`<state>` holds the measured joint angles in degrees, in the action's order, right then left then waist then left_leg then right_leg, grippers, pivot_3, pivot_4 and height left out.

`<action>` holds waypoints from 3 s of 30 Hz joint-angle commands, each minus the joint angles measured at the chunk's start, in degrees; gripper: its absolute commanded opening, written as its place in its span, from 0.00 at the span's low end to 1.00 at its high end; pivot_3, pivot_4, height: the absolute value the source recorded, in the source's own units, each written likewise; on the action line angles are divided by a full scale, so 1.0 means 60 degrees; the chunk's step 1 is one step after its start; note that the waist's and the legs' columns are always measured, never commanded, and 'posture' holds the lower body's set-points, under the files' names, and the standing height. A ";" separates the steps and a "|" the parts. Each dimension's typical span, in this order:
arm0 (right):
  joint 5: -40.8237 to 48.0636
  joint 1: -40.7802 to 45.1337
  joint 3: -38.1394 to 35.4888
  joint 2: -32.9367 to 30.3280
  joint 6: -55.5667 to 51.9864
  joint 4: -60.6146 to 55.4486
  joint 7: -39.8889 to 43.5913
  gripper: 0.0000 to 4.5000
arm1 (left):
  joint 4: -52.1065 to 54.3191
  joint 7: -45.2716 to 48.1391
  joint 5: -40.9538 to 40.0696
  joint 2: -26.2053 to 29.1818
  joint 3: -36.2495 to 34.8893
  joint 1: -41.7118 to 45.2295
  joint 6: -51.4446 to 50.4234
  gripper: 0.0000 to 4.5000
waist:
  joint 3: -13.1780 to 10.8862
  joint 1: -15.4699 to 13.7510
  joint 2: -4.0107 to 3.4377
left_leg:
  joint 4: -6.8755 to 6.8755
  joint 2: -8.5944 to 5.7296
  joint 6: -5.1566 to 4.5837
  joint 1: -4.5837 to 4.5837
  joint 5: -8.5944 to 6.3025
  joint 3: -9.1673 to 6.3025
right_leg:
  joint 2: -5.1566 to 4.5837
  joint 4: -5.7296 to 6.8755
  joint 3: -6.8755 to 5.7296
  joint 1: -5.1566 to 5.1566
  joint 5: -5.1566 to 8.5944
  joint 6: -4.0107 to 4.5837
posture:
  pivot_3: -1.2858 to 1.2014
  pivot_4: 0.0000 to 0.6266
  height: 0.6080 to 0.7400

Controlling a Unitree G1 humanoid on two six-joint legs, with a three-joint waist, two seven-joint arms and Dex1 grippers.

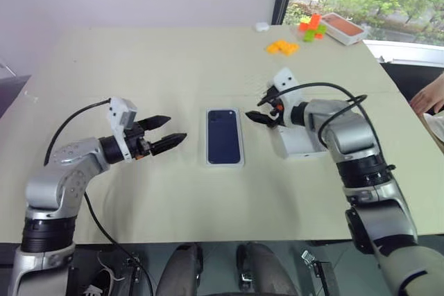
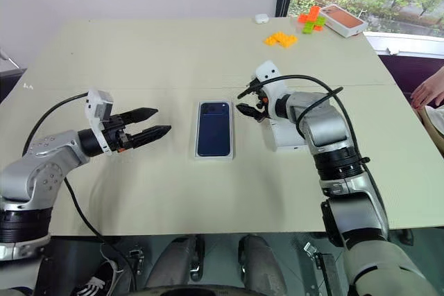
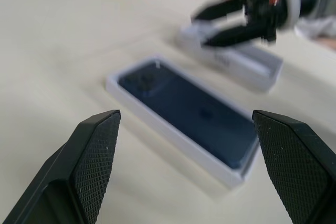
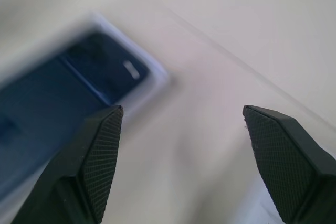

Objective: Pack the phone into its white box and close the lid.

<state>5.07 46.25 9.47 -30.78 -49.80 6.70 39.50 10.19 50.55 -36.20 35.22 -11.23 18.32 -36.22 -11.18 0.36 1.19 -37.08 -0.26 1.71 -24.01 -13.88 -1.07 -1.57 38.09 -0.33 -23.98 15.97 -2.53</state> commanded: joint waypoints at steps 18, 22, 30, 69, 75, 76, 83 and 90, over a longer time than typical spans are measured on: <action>0.0577 0.1387 -0.0483 0.0323 -0.5654 -0.0210 -0.1353 0.85 | -0.0389 -0.0690 0.0388 -0.0500 0.0224 0.0293 0.0597 0.94 | 0.0003 0.0059 -0.0002 | -0.0035 -0.0004 -0.0038 -0.0059 0.0021 0.0021 | 0.0013 0.0067 0.0003 -0.0072 -0.0007 -0.0011 | 0.52 0.24 1.00; 0.0753 0.1653 -0.0104 0.0230 -0.5494 0.0030 -0.1246 0.85 | -0.0267 -0.0807 0.0304 -0.0514 0.0239 0.0220 0.0437 0.94 | 0.0003 0.0103 -0.0002 | -0.0031 -0.0001 -0.0039 -0.0055 0.0022 0.0022 | 0.0020 0.0076 0.0003 -0.0074 -0.0009 -0.0014 | 0.52 0.24 1.00; 0.0969 0.2875 -0.0335 0.0669 -0.6388 0.1750 -0.1599 0.85 | -0.0232 -0.1076 0.0297 -0.0771 0.0318 0.0243 0.0350 0.94 | 0.0003 0.0086 -0.0002 | -0.0046 0.0001 -0.0041 -0.0046 0.0024 0.0025 | 0.0022 0.0110 0.0005 -0.0077 -0.0008 -0.0014 | 0.52 0.24 1.00; 0.1627 0.3869 -0.3564 0.2605 -0.5504 0.2989 -0.3524 0.02 | -0.0311 -0.1664 -0.0035 -0.0837 -0.0048 0.0509 0.0101 0.95 | 0.0003 0.0105 -0.0002 | -0.0053 0.0002 -0.0053 -0.0030 0.0033 0.0040 | 0.0025 0.0164 0.0013 -0.0086 -0.0008 -0.0014 | 0.52 0.24 1.00; 0.3552 0.4555 -0.6180 0.3608 -0.5043 0.2883 -0.3163 0.02 | -0.0531 -0.1662 -0.0050 -0.0839 -0.0169 0.0750 0.0175 0.95 | 0.0003 0.0077 -0.0002 | -0.0057 -0.0004 -0.0054 -0.0040 0.0034 0.0058 | 0.0014 0.0152 0.0021 -0.0086 -0.0008 -0.0015 | 0.52 0.24 1.00; 0.3700 0.4237 -0.5505 0.3499 -0.5232 0.2473 -0.2740 0.02 | -0.0578 -0.1661 -0.0062 -0.0843 -0.0201 0.0794 0.0193 0.95 | 0.0003 0.0083 -0.0002 | -0.0055 -0.0003 -0.0054 -0.0039 0.0034 0.0058 | 0.0015 0.0152 0.0021 -0.0086 -0.0008 -0.0015 | 0.52 0.24 1.00; 0.4106 0.3427 -0.4935 0.3605 -0.4859 0.1822 -0.2487 0.02 | -0.1037 -0.1683 -0.0046 -0.0961 -0.0552 0.0975 0.0697 0.95 | 0.0005 0.0132 -0.0002 | -0.0048 -0.0001 -0.0055 -0.0035 0.0034 0.0067 | 0.0017 0.0158 0.0028 -0.0092 -0.0007 -0.0018 | 0.52 0.24 1.00; 0.5530 0.3993 -0.7661 0.5138 -0.6069 0.2086 -0.3530 0.02 | -0.0905 -0.1776 -0.0535 -0.0929 -0.1117 0.0998 0.0582 0.95 | 0.0006 0.0133 -0.0001 | -0.0038 0.0008 -0.0056 -0.0028 0.0035 0.0065 | 0.0022 0.0163 0.0029 -0.0095 -0.0008 -0.0016 | 0.52 0.24 1.00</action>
<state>34.18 67.19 -32.75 -1.68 -85.24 20.74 19.37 2.79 39.82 -38.05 28.85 -16.14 23.53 -33.23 -11.15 1.16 1.18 -37.31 -0.21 1.38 -24.18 -13.66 -0.67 -1.44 39.07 -0.15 -24.54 15.92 -2.63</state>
